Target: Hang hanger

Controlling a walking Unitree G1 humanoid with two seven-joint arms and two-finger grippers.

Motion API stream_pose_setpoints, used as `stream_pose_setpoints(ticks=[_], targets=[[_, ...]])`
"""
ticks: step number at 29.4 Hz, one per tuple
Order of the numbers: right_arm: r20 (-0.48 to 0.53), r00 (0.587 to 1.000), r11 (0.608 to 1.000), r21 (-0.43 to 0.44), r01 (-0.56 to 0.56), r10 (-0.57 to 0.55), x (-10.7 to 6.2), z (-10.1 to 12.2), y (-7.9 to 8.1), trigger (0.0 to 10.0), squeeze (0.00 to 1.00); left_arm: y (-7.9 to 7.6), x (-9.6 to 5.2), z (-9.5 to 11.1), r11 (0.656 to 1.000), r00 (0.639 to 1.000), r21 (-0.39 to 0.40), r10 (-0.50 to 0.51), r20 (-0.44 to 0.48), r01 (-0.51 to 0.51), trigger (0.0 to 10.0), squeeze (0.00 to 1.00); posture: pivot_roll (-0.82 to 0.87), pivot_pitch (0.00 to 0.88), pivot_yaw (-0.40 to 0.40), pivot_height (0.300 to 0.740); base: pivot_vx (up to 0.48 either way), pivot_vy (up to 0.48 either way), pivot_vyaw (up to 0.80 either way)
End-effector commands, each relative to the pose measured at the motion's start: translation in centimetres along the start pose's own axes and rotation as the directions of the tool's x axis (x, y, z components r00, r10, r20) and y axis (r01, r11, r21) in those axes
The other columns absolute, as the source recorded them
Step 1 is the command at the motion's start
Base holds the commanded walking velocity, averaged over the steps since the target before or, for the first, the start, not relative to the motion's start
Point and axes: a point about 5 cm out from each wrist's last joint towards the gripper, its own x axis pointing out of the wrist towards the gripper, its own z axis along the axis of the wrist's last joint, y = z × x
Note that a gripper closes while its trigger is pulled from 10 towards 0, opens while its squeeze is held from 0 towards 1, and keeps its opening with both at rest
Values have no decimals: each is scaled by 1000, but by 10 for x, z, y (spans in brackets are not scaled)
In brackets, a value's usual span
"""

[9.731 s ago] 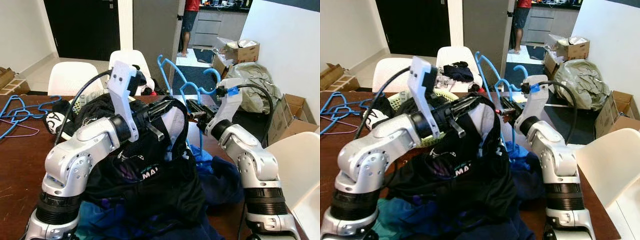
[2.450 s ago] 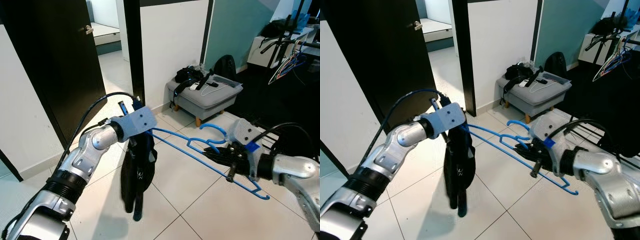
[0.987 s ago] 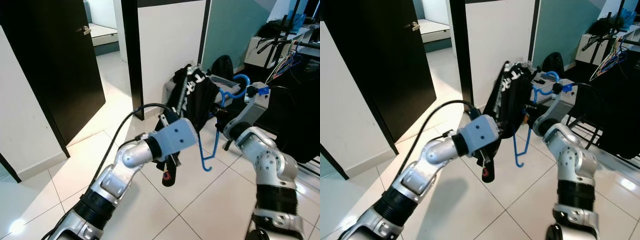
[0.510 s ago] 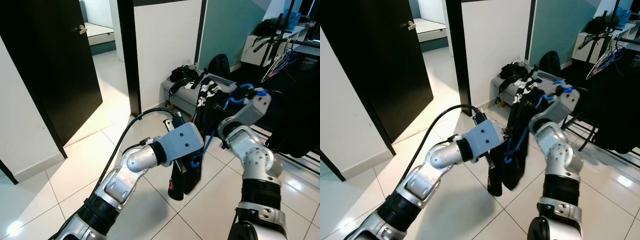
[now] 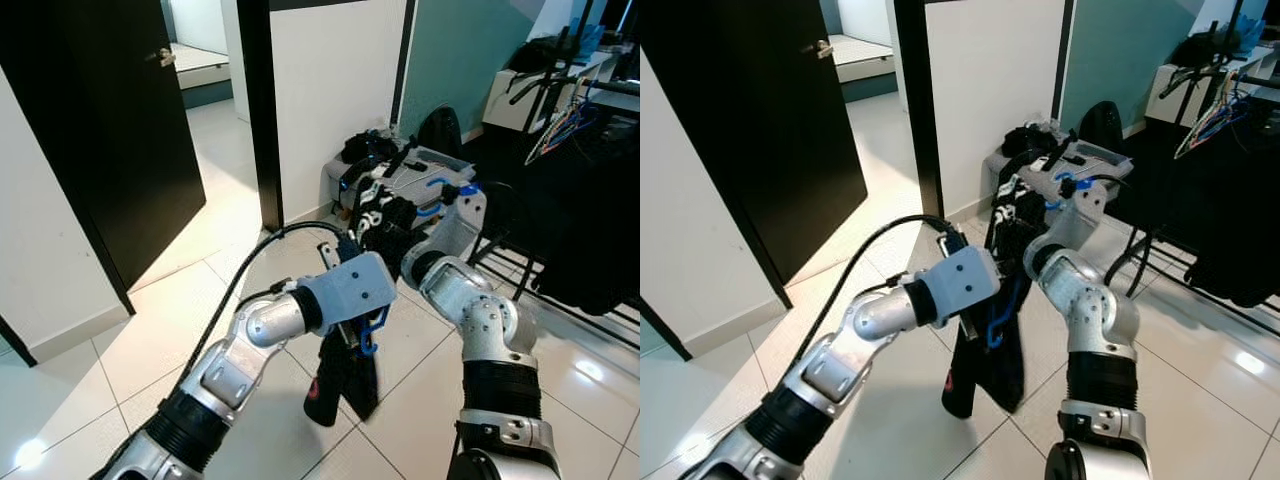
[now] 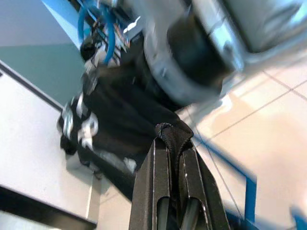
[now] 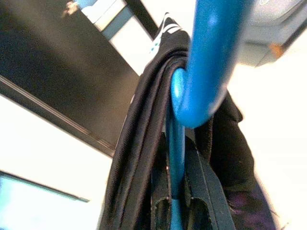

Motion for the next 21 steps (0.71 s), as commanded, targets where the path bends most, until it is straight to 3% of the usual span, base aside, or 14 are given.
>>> stream_pose_setpoints(ticks=[1, 3, 6, 7, 9, 14, 15, 21], targets=[[73, 997, 1000, -25, -10, 12, -1, 10, 2, 10000, 0, 1, -5, -10, 1000, 999, -10, -8, -50, 7, 10000, 0, -58, 0, 23, 740, 0, 0, 0], [134, 989, 995, -86, -45, 56, -2, 20, 5, 10000, 0, -6, -10, -16, 999, 996, -33, -44, -74, 41, 10000, 12, -52, 0, 24, 740, 0, 0, 0], [153, 985, 993, -101, -64, 79, -4, 24, 7, 10000, 0, -9, -11, -18, 998, 995, -44, -57, -82, 53, 10000, 12, -52, 0, 24, 740, 0, 0, 0], [177, 973, 980, -159, -118, 146, -6, 30, 14, 10000, 0, -15, -12, -21, 997, 992, -44, -74, -99, 70, 10000, 71, -50, 0, 22, 740, 0, 0, 0], [179, 969, 972, -193, -136, 171, -7, 31, 17, 10000, 0, -17, -12, -22, 997, 992, -40, -74, -104, 70, 10000, 71, -50, 0, 22, 740, 0, 0, 0], [179, 967, 965, -218, -143, 183, -8, 32, 19, 10000, 0, -18, -12, -22, 997, 991, -37, -75, -108, 71, 10000, 55, -36, 0, 14, 740, 0, 0, 0], [179, 966, 963, -228, -145, 188, -7, 31, 20, 10000, 0, -19, -12, -22, 997, 991, -41, -76, -111, 72, 10000, 0, -36, 0, 14, 740, 0, 0, 0], [207, 963, 960, -252, -119, 174, -7, 33, 16, 10000, 0, -23, -15, -26, 993, 984, -60, -112, -137, 104, 10000, 0, -26, 0, 15, 740, 0, 0, 0]])
